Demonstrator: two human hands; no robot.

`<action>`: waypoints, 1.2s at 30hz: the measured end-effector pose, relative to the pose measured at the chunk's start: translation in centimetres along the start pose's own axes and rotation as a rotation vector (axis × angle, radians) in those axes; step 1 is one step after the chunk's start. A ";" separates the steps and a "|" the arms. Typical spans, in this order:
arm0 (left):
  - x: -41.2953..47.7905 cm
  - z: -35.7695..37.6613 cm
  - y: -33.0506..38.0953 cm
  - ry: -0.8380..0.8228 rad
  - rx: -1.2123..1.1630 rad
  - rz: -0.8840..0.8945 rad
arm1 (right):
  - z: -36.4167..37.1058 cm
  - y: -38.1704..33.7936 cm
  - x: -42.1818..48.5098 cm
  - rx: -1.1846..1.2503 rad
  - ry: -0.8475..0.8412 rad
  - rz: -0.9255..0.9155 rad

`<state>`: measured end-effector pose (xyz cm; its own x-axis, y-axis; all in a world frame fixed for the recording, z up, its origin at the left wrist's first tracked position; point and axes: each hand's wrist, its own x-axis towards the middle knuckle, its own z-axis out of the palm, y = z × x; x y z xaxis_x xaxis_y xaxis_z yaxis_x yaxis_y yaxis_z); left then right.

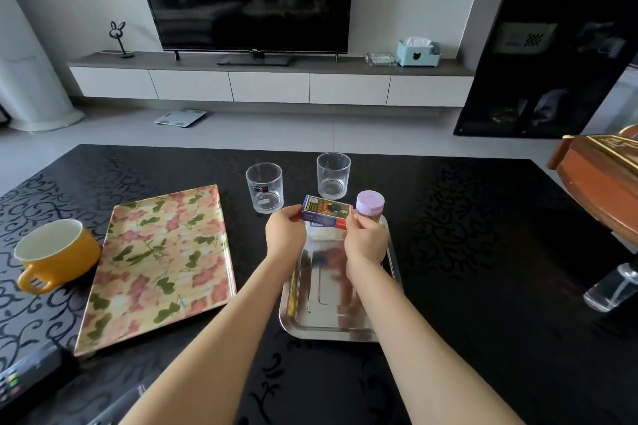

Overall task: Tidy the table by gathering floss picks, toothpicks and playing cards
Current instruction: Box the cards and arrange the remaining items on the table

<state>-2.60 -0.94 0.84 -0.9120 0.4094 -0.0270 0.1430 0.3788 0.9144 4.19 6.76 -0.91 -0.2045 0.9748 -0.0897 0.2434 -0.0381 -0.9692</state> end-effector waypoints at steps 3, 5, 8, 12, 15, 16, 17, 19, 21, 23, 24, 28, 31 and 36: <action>0.1 0.7 0.1 -0.011 0.010 -0.026 | 0.4 0.8 0.5 -0.118 0.039 -0.013; 0.0 1.1 0.1 -0.019 0.018 -0.057 | 0.5 1.1 0.8 -0.126 0.058 -0.017; -0.2 1.5 -0.4 -0.034 0.013 -0.090 | 0.7 1.3 0.8 -0.099 0.071 -0.034; 0.0 1.7 -1.4 -0.056 0.043 -0.069 | 1.2 2.0 0.9 -0.048 0.043 -0.036; -0.2 1.1 -1.7 -0.070 0.063 -0.045 | 0.4 2.2 0.6 -0.091 -0.037 -0.056; -0.6 0.6 -1.5 -0.058 0.069 -0.027 | -0.3 2.0 0.2 -0.106 -0.046 -0.071; -1.2 0.0 -1.5 -0.047 0.092 -0.009 | -1.2 1.9 -0.4 -0.124 -0.048 -0.090; -2.4 -1.6 -1.9 -0.041 0.146 0.020 | -3.4 1.5 -1.8 -0.191 -0.068 -0.127; -3.6 -3.3 -2.9 -0.059 0.259 0.048 | -5.4 1.0 -3.7 -0.321 -0.160 -0.194; -5.0 -5.0 -4.5 -0.052 0.409 0.088 | -6.6 0.6 -5.9 -0.462 -0.293 -0.297; -5.9 -6.2 -5.6 -0.038 0.483 0.124 | -6.8 0.5 -7.4 -0.511 -0.369 -0.348; -8.1 -10.6 -8.7 -0.004 0.832 0.217 | -5.9 0.8 -11.2 -0.679 -0.570 -0.489; -8.4 -13.0 -9.9 -0.080 0.978 0.196 | -4.9 1.2 -13.2 -0.753 -0.596 -0.572; -8.9 -15.1 -9.8 -0.142 0.953 0.264 | -3.2 1.2 -16.0 -0.755 -0.607 -0.660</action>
<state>-1.64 -20.81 -1.81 -0.7607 0.6486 0.0254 0.6402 0.7432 0.1942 10.82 -8.19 0.05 -0.8707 0.4841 0.0868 0.3804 0.7747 -0.5050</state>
